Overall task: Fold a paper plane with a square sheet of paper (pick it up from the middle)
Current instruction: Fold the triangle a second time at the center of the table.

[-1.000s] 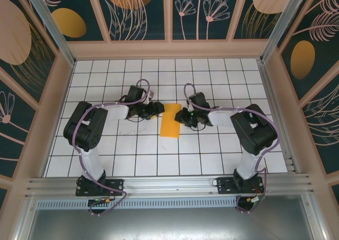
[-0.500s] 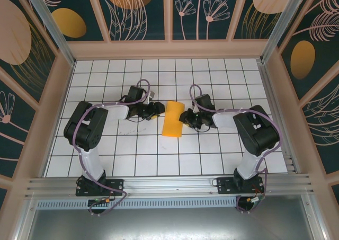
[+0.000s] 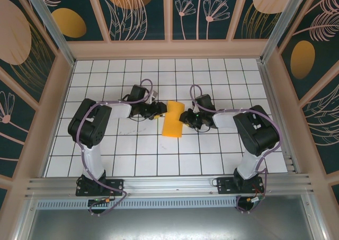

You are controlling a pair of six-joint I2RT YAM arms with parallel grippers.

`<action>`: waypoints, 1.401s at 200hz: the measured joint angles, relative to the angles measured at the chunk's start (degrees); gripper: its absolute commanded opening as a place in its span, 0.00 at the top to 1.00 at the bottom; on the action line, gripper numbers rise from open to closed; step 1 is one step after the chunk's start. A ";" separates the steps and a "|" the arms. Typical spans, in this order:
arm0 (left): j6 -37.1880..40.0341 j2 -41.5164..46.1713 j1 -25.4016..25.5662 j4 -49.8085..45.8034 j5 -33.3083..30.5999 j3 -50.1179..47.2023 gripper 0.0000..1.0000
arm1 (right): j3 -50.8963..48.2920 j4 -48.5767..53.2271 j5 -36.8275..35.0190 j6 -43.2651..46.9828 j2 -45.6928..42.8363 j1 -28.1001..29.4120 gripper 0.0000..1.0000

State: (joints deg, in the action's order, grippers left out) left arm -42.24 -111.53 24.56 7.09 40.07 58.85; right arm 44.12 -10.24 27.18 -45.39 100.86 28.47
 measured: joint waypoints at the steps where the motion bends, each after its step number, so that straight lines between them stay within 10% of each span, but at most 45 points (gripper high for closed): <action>1: -0.02 -0.02 0.00 0.00 0.00 0.04 0.49 | 0.00 -0.02 0.00 0.00 0.00 0.00 0.71; 280: -3.08 -1.18 0.76 8.37 8.02 -4.57 0.60 | -0.85 -1.97 1.01 -0.70 0.00 -0.31 0.71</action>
State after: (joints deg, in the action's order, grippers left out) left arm -45.32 -112.71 25.32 15.46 48.10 54.28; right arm 43.27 -12.21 28.18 -46.09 100.86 28.16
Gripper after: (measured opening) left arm 0.412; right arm 0.289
